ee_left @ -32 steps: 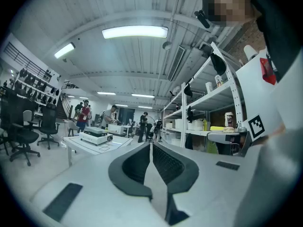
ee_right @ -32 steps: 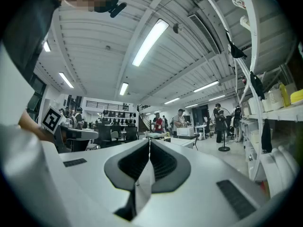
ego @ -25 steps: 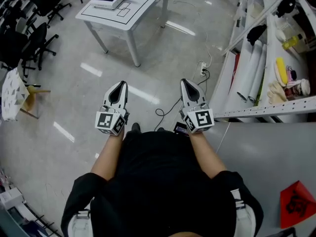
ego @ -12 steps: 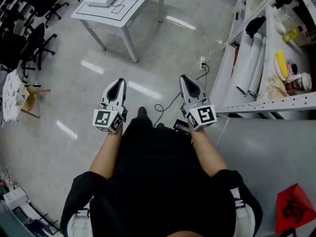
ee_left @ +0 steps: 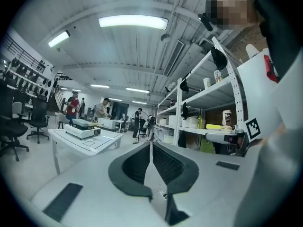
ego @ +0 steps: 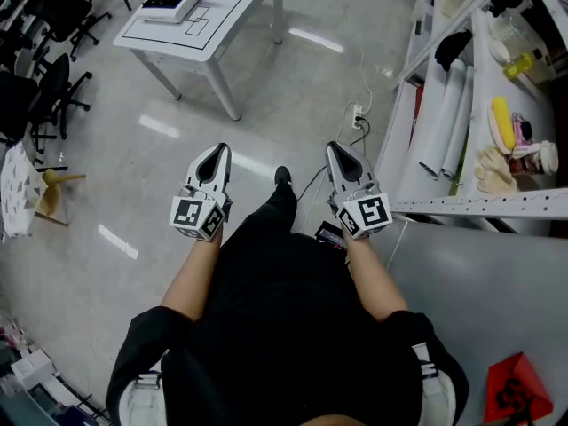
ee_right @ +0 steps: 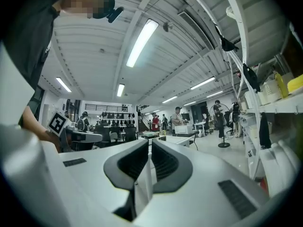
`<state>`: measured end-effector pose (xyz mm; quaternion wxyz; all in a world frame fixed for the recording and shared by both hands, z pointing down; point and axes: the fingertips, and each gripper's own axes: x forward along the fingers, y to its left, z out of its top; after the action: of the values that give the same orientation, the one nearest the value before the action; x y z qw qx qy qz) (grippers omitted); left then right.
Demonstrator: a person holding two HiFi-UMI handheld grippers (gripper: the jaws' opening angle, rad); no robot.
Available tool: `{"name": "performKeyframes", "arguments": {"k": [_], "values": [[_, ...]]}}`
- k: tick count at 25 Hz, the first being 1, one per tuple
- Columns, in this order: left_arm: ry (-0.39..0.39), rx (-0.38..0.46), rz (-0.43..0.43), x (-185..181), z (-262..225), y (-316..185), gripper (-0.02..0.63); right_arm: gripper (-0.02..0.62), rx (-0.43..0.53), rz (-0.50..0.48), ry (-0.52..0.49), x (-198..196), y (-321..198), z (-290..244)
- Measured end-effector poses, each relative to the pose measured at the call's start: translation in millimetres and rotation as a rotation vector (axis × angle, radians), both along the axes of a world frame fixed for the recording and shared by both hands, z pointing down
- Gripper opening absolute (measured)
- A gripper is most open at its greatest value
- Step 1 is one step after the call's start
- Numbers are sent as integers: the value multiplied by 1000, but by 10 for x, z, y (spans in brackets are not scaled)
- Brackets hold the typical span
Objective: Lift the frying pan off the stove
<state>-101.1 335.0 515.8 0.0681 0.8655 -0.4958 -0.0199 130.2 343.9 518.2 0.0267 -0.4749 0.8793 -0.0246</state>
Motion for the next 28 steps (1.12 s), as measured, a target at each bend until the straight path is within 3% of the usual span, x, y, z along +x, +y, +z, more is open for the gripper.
{"name": "performKeyframes", "arguments": {"k": [1, 3, 4, 6, 17, 23, 28], "values": [[-3, 0, 0, 9, 20, -88, 15, 30, -2, 2, 5, 6, -80, 11], [4, -10, -2, 32, 84, -297, 33, 107, -7, 4, 19, 12, -277, 32], [15, -21, -3, 44, 120, -418, 81, 135, -10, 3, 25, 14, -390, 46], [41, -29, -3, 72, 157, -686, 123, 140, -20, -6, 36, 6, -645, 74], [61, -60, -35, -121, 143, -2290, 129, 150, -57, -119, 122, -268, -2325, -65], [87, -70, -40, -117, 189, -3069, 129, 150, -11, -169, 88, -328, -3182, -207], [84, -76, -36, -41, 122, -3431, 129, 144, -8, -195, 51, -372, -3561, -232]]}}
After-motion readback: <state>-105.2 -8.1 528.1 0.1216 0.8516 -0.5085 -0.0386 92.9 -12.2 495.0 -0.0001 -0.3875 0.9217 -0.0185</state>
